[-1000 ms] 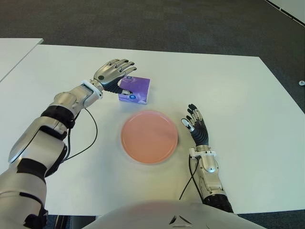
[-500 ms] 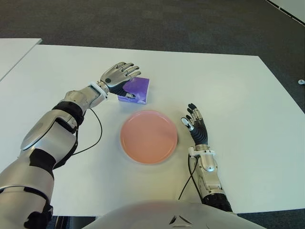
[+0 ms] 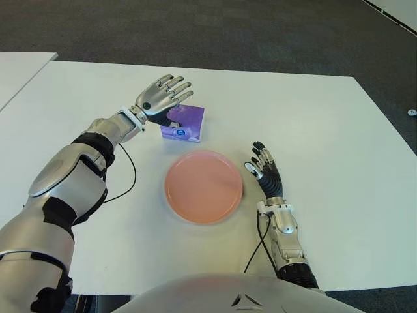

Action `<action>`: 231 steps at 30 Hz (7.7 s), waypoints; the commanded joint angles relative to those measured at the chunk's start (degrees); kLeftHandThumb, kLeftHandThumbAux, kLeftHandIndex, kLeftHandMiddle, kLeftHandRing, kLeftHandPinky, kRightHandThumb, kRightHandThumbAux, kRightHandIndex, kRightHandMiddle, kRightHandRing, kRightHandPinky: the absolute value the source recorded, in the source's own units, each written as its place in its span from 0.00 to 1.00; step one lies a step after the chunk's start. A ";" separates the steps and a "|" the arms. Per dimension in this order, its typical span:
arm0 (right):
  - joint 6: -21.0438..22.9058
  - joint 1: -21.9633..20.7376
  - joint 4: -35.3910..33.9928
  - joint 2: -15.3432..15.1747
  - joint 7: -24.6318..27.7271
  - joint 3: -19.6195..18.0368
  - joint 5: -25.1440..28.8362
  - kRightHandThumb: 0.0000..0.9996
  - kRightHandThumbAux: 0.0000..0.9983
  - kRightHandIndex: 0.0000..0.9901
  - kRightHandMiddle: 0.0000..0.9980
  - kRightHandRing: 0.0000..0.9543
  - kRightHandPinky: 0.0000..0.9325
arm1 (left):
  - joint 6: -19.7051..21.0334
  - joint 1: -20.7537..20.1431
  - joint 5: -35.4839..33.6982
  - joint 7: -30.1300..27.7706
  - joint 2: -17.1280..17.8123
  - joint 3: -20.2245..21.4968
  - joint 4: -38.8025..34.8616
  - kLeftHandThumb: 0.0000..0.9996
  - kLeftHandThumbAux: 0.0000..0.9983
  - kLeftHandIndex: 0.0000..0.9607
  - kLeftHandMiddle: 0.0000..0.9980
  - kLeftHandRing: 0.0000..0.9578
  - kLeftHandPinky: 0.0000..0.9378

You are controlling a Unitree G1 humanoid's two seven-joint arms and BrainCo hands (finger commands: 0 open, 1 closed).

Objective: Put the tissue paper into the plate.

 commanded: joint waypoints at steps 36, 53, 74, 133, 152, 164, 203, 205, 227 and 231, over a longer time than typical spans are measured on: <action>4.36 6.67 7.10 -1.17 2.88 0.57 0.60 0.00 0.50 0.00 0.00 0.00 0.00 | -2.19 -1.23 -3.44 -7.05 -2.45 -0.28 4.51 0.03 0.32 0.00 0.00 0.00 0.00; 4.65 6.78 7.25 -1.74 3.07 1.30 0.50 0.00 0.48 0.00 0.00 0.00 0.00 | -6.82 -0.68 -8.33 -14.05 -2.30 1.16 4.44 0.05 0.33 0.00 0.00 0.00 0.00; 10.49 8.20 2.21 -1.28 1.83 2.05 0.16 0.00 0.48 0.00 0.00 0.00 0.00 | -2.94 0.28 -10.15 -21.50 -4.82 2.19 6.78 0.08 0.31 0.00 0.00 0.00 0.00; 20.43 16.46 -10.84 0.61 -1.29 2.94 1.05 0.00 0.57 0.00 0.00 0.00 0.00 | 6.44 8.63 -5.45 -20.15 -13.48 -6.74 9.50 0.10 0.27 0.00 0.00 0.00 0.00; 22.53 17.70 -13.00 0.50 -1.79 3.50 1.18 0.00 0.57 0.00 0.00 0.00 0.00 | 4.52 10.47 -6.49 -19.25 -13.02 -6.53 9.49 0.13 0.29 0.00 0.00 0.00 0.00; 20.74 17.85 -12.64 -0.16 -1.13 3.47 1.40 0.00 0.58 0.00 0.00 0.00 0.00 | 6.10 13.62 -5.98 -17.40 -14.51 -8.00 10.32 0.67 0.67 0.41 0.54 0.56 0.62; 14.35 16.63 -7.85 -2.44 2.30 3.03 1.62 0.00 0.56 0.00 0.00 0.00 0.00 | 8.35 16.84 -14.01 -22.31 -16.52 -1.12 10.26 0.71 0.71 0.46 0.81 0.82 0.84; 14.28 16.28 -7.44 -2.38 2.35 2.98 1.64 0.00 0.56 0.00 0.00 0.00 0.00 | 8.15 16.55 -14.99 -22.01 -16.37 -0.02 10.13 0.71 0.71 0.46 0.81 0.82 0.84; 13.47 14.96 -5.38 -2.57 3.77 2.67 2.20 0.00 0.58 0.00 0.00 0.00 0.00 | -13.35 4.58 -30.24 -12.45 -9.33 20.29 0.72 0.71 0.71 0.46 0.88 0.89 0.91; 14.55 14.80 -5.37 -2.37 3.44 2.55 2.34 0.00 0.57 0.00 0.00 0.00 0.00 | -19.17 7.02 -30.20 -11.82 -6.14 21.57 -5.84 0.72 0.70 0.46 0.89 0.89 0.91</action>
